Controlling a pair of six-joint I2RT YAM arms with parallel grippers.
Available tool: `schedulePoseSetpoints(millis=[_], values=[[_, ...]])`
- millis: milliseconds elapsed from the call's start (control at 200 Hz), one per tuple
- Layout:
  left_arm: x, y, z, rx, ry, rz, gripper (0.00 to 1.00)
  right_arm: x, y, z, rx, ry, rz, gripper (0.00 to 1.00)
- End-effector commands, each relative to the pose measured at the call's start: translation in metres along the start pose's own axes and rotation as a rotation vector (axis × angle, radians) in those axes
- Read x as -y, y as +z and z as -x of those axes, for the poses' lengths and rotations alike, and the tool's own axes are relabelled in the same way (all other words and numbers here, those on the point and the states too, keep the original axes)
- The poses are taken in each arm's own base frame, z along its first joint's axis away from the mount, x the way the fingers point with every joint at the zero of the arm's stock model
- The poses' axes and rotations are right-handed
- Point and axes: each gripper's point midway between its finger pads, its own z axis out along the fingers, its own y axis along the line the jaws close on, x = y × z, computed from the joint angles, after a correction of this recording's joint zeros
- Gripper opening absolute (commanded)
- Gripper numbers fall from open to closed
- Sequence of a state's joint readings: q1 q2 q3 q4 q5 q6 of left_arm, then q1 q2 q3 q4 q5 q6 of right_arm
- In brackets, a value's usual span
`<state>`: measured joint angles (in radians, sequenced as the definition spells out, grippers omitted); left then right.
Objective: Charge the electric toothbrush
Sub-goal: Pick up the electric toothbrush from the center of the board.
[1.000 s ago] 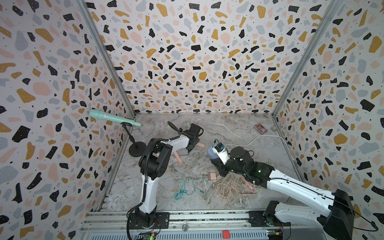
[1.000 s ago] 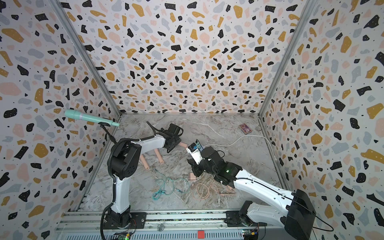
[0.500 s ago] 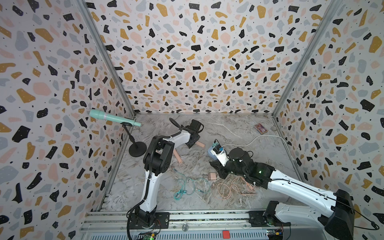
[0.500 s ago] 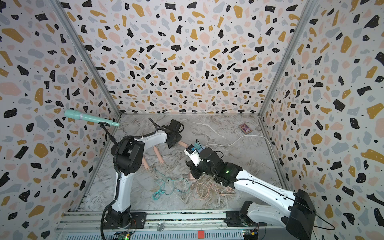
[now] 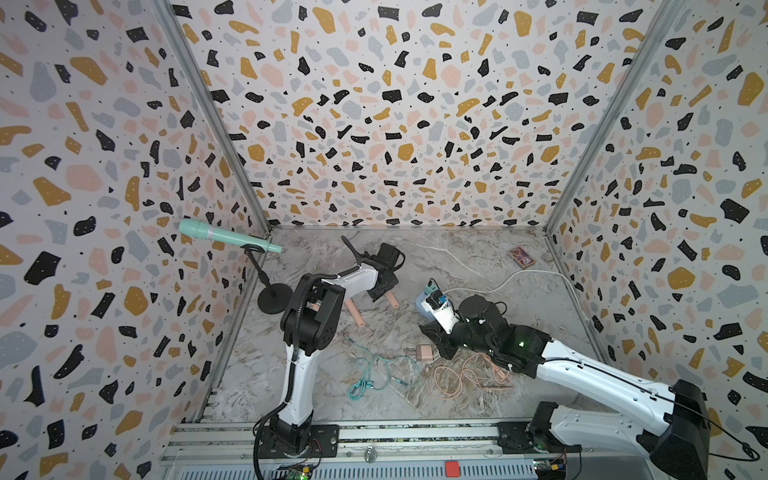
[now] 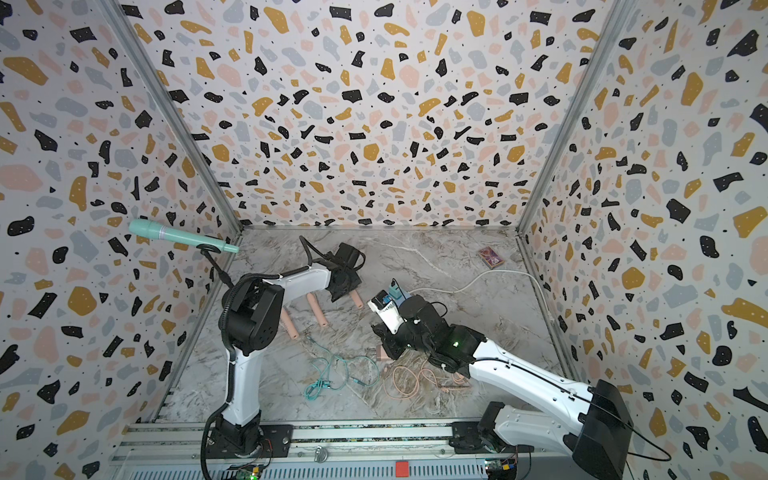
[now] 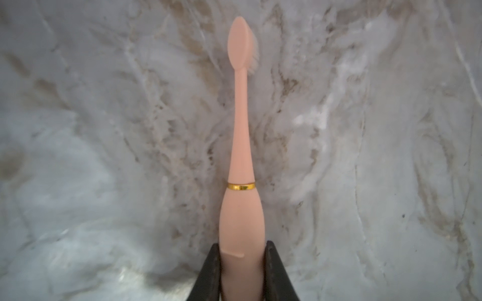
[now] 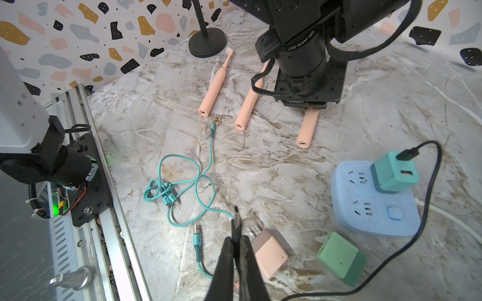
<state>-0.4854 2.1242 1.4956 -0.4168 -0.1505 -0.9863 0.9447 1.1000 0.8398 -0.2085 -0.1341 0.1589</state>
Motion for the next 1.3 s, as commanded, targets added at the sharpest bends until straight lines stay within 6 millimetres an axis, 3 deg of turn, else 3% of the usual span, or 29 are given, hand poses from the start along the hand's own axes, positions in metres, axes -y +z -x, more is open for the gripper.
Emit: schedulePoseSetpoints(millis=[0, 95, 220, 315, 391, 766, 881, 1121, 1297], values=[[-0.07, -0.007, -0.054, -0.223, 0.101, 0.188, 0.0, -0.011, 0.001, 0.002, 0.019, 0.018, 0.061, 0.0], [-0.045, -0.048, -0.028, -0.156, 0.043, 0.001, 0.0, -0.016, 0.01, -0.006, 0.013, 0.04, 0.105, 0.0], [-0.017, -0.109, 0.0, -0.034, -0.016, -0.231, 0.0, -0.019, 0.015, 0.001, 0.053, 0.061, 0.159, 0.0], [-0.008, -0.141, 0.001, -0.005, -0.055, -0.359, 0.0, -0.017, 0.018, 0.004, 0.064, 0.071, 0.177, 0.0], [-0.01, -0.153, -0.005, 0.002, -0.112, -0.43, 0.0, -0.02, 0.021, 0.003, 0.07, 0.08, 0.203, 0.0], [-0.02, -0.191, -0.02, 0.054, -0.307, -0.641, 0.0, -0.037, 0.049, 0.005, 0.039, 0.201, 0.311, 0.0], [-0.027, -0.193, -0.023, 0.059, -0.311, -0.598, 0.0, -0.023, 0.059, 0.0, 0.017, 0.225, 0.245, 0.0], [-0.031, -0.185, -0.046, 0.045, -0.307, -0.541, 0.0, -0.017, 0.068, 0.009, 0.018, 0.223, 0.156, 0.0], [-0.028, -0.187, -0.049, 0.072, -0.301, -0.521, 0.0, -0.013, 0.079, -0.001, -0.047, 0.254, 0.119, 0.0]])
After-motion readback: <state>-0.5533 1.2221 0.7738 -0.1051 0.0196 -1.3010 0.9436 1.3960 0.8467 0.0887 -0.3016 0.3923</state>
